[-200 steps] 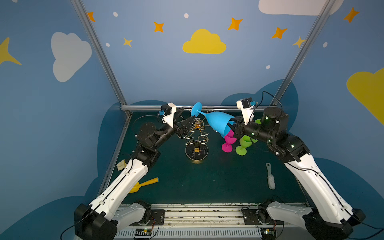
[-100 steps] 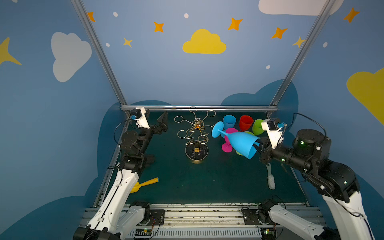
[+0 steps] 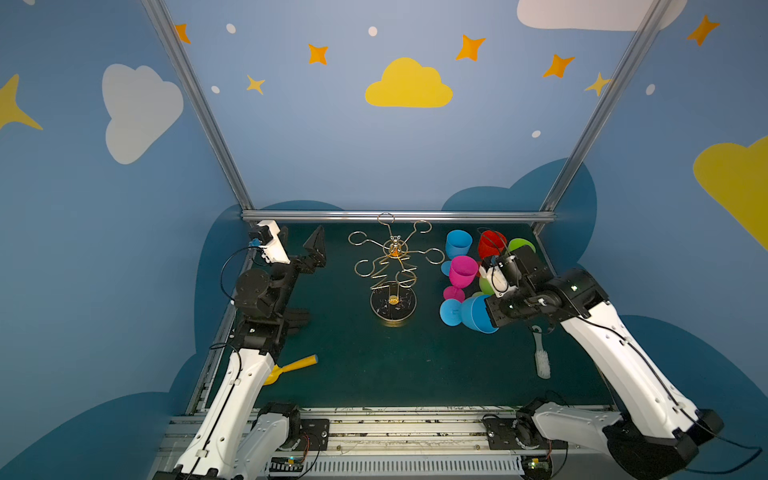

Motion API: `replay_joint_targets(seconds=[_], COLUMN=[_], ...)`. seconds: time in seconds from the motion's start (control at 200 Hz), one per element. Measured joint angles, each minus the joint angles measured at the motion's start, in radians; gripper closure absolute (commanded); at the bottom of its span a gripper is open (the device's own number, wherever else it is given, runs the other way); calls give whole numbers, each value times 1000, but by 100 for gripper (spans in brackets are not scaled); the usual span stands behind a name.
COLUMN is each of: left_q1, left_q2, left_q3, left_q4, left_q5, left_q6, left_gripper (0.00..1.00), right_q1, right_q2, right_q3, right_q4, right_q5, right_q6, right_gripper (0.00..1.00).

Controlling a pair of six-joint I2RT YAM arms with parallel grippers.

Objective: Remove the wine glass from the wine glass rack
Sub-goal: 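Set the cyan glass upright beside the magenta glass and open the right gripper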

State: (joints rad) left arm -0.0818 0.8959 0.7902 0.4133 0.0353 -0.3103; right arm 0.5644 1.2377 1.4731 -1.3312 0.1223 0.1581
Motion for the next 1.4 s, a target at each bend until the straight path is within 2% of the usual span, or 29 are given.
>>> replay_joint_targets(seconds=[0.21,0.541,0.821,0.861,1.066,1.181,1.231,1.297,1.402], left_q1=[14,31,40,41,49,53,55,58,62], left_q2=[-33,-84,-90,-90,-89,-83,-80,-78,-75], left_q3=[0,-2,-32,-33,-33,-34,-37,-43,-60], left_q4=[-46,-82,-84,-84,-85,-85,-85,-87,-92], left_q5=[-6,-13,-28,-28,-31,-33,-36,-44,-55], left_q6=[12,18,12,11,3,-6,-9,-11,-7], left_gripper=[1,1,1,1,1,1,1,1,1], right_q1=[-16,-50,-57,-57,-61,-61,-62,-64,-72], right_q2=[86,157,333,345,310,298,295,277,202], right_q3=[-56,-146,-100,-101,-101,-84,-71,-57,-48], right_q4=[31,140,100,101,127,122,122,123,138], right_q5=[31,-6,-22,-31,-110,-124,-124,-124,-126], right_q6=[26,57,124,131,148,153,153,148,121], right_gripper=[99,93,89,86,58,48,41,27,16])
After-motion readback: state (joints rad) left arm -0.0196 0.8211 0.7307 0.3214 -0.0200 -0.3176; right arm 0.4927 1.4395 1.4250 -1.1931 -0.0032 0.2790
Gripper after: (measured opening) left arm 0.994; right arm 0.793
